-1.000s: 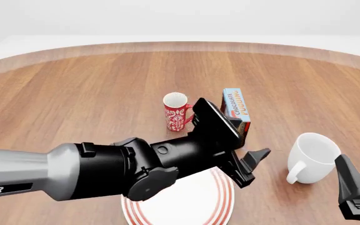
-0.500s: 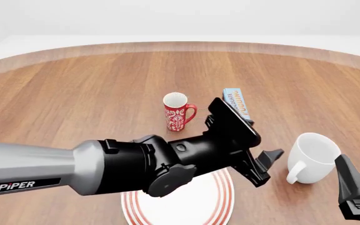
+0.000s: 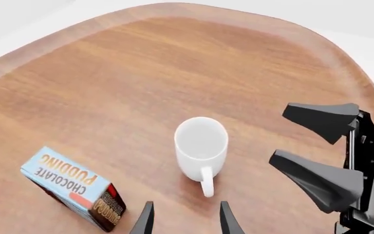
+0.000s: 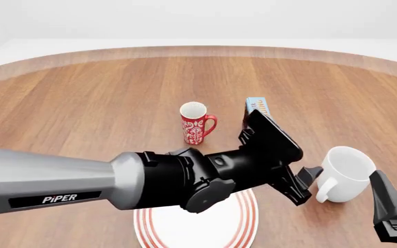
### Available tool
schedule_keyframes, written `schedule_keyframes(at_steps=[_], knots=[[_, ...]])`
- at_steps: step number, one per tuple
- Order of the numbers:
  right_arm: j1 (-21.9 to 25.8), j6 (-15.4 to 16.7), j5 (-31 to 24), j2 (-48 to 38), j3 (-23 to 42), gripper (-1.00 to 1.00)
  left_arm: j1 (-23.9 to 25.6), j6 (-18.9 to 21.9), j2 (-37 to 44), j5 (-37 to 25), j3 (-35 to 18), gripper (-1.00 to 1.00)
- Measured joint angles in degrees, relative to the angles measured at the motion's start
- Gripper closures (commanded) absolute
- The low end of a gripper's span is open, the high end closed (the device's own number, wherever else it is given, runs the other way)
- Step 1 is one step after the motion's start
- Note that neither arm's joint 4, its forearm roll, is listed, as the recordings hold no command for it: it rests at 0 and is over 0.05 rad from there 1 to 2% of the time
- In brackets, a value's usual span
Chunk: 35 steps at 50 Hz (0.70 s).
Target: Pick up the white mug and put it on the plate, and put the chocolate pudding to the right of the plate.
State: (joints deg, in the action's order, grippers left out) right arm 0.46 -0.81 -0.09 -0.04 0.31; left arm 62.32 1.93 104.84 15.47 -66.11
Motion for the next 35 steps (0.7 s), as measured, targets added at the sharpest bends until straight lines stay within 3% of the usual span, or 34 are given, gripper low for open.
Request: schedule_keyframes(at_steps=[35], knots=[[0.07,-0.06,0.04,0.00,-0.02,-1.00,1.53,-1.78,4.87,-3.30,-5.66,-1.00]])
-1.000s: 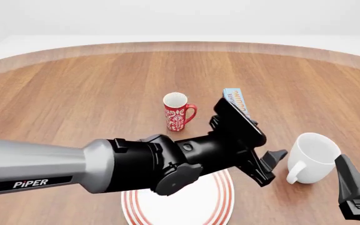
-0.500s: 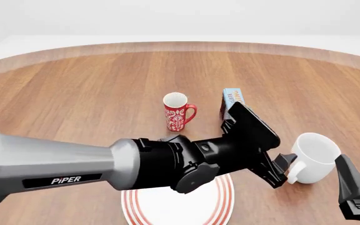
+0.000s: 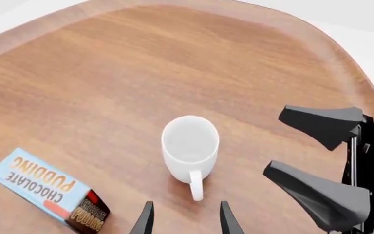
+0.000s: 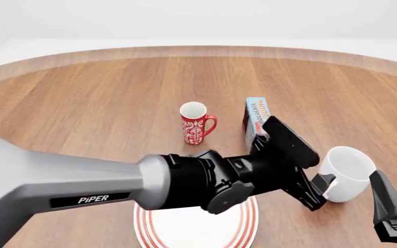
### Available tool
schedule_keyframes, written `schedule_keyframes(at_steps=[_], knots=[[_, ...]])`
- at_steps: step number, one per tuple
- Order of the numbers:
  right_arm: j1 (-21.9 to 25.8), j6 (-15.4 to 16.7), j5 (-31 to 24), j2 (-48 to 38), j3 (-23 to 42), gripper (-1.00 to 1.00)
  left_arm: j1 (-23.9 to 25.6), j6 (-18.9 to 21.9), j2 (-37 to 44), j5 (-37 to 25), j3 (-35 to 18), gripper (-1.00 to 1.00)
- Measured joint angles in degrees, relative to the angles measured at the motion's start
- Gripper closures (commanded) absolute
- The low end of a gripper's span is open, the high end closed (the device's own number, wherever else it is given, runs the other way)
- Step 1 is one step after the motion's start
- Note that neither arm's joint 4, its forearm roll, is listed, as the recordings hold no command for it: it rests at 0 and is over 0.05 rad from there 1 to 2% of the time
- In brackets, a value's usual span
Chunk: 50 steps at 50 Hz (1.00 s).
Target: Pick up the white mug and put it on the plate, and put the chocolate pudding to the right of the plate.
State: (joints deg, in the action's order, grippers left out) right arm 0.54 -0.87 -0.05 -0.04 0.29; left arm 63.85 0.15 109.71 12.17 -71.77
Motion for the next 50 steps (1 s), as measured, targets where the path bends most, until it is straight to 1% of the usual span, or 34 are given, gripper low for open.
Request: schedule_keyframes(at_steps=[33,50], knots=[[0.05,-0.29,0.02,0.01,-0.05,-1.00,1.11,-1.70,4.85,-4.01,-6.00,-1.00],[0.12,-0.34,-0.03,0.03,0.04,-1.00,1.26,-1.57,8.95,-6.97,-9.91,-1.00]])
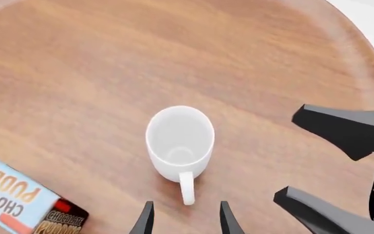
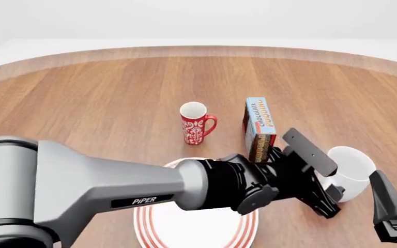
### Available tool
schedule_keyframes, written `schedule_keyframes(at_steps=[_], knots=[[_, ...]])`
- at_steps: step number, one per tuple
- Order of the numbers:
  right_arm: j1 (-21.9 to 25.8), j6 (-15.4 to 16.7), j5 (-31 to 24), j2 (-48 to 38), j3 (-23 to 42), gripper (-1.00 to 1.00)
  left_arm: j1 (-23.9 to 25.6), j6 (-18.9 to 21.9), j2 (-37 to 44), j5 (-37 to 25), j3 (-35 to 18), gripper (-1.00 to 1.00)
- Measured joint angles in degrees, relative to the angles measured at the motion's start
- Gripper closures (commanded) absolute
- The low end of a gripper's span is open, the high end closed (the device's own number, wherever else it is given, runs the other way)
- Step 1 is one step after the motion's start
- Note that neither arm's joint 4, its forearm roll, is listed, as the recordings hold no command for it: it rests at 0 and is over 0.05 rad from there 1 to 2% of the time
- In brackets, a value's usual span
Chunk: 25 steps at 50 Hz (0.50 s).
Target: Pick up the white mug and put it on the plate, and put the chocolate pudding to the right of the plate.
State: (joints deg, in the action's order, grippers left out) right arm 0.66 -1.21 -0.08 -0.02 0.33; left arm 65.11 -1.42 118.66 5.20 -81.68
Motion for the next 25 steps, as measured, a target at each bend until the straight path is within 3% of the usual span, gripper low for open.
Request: schedule_keyframes(at_steps=[25], knots=[[0.05,-0.14,0.06,0.00,-0.05,-1.00,-0.54,0.82,4.99,-4.92,-6.40,-1.00]])
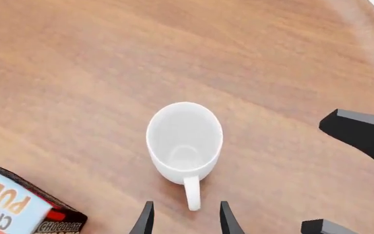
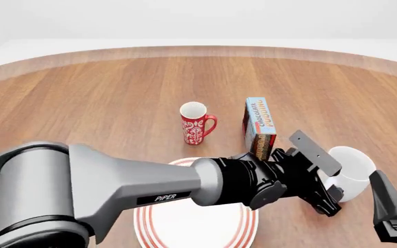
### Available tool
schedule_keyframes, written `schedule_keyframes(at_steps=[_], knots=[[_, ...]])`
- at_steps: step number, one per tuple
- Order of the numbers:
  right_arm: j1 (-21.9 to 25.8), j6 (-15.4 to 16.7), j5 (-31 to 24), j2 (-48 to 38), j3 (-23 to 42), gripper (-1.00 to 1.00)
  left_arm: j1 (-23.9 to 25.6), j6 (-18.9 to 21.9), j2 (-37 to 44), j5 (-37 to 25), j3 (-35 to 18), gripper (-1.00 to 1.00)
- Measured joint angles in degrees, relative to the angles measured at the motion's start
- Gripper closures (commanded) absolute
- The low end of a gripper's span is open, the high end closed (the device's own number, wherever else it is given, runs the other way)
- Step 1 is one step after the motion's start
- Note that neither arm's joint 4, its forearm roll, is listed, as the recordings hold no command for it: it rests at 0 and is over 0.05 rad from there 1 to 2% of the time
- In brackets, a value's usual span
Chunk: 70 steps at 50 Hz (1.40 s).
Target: Pick up the white mug and put it on the plate, and put the chocolate pudding to the right of the plate.
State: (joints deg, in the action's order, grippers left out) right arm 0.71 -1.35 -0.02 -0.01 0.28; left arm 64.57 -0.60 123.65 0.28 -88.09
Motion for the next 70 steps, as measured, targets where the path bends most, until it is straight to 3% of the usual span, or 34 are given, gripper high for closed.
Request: schedule_keyframes(at_steps=[69,70], knots=[[0.12,-0.57,-0.15,0.00,0.24,-1.00,0.13,2.15,11.21,-9.82,-13.56,-1.00],[0.13,-0.58,-0.17,0.00,0.27,-1.00,0.17,2.12,11.26,-9.79,-13.56,1.00]])
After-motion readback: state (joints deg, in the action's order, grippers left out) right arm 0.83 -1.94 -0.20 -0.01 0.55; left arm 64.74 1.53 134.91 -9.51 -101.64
